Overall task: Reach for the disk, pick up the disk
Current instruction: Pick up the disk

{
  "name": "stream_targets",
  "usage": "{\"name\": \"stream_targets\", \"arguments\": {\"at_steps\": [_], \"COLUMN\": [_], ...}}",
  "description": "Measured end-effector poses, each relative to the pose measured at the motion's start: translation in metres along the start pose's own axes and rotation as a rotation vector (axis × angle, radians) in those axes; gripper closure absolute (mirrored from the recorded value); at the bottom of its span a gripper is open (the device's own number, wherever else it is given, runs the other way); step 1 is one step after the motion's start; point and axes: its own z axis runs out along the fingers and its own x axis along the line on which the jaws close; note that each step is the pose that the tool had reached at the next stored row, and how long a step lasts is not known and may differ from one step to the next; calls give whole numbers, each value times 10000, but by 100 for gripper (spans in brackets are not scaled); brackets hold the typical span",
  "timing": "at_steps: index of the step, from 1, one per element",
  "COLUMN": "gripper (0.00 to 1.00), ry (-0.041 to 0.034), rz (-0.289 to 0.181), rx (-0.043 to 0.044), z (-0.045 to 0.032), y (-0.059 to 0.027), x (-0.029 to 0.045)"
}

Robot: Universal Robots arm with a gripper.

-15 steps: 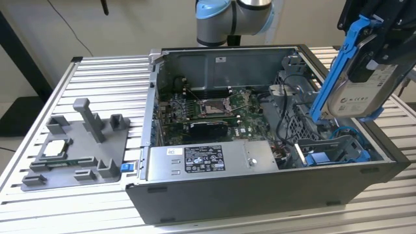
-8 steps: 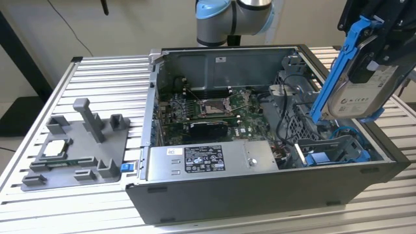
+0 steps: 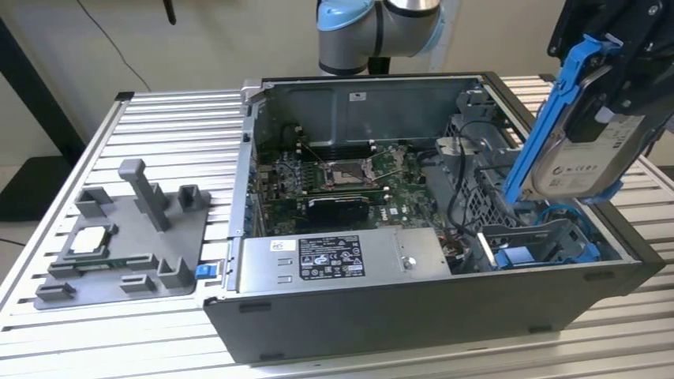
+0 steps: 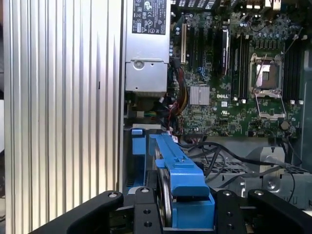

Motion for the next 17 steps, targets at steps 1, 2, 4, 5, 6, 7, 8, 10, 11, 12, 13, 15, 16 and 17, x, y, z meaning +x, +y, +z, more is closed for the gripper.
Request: {"name": "stream_targets", "arguments": {"at_steps": [1, 2, 4, 5, 6, 7, 8, 10, 11, 12, 13, 15, 16, 17], "gripper": [100, 100, 100, 100, 100, 100, 100, 100, 100, 100, 100, 100, 100, 100], "ry": [0, -4, -10, -16, -20, -22, -22, -25, -23, -22, -22, -22, -23, -23], "rz": [0, 0, 1, 4, 11, 27, 47, 74, 74, 75, 76, 77, 78, 78], "rx": [0, 0, 0, -1, -2, -2, -1, 1, 1, 1, 1, 1, 1, 1], "z": [16, 29, 44, 51, 59, 69, 76, 85, 84, 84, 84, 84, 84, 85], "y": [-1, -1, -2, -2, -2, -3, -3, -4, -4, -4, -4, -4, -4, -4], "x": [1, 2, 12, 28, 42, 51, 58, 66, 66, 66, 66, 66, 66, 66]}}
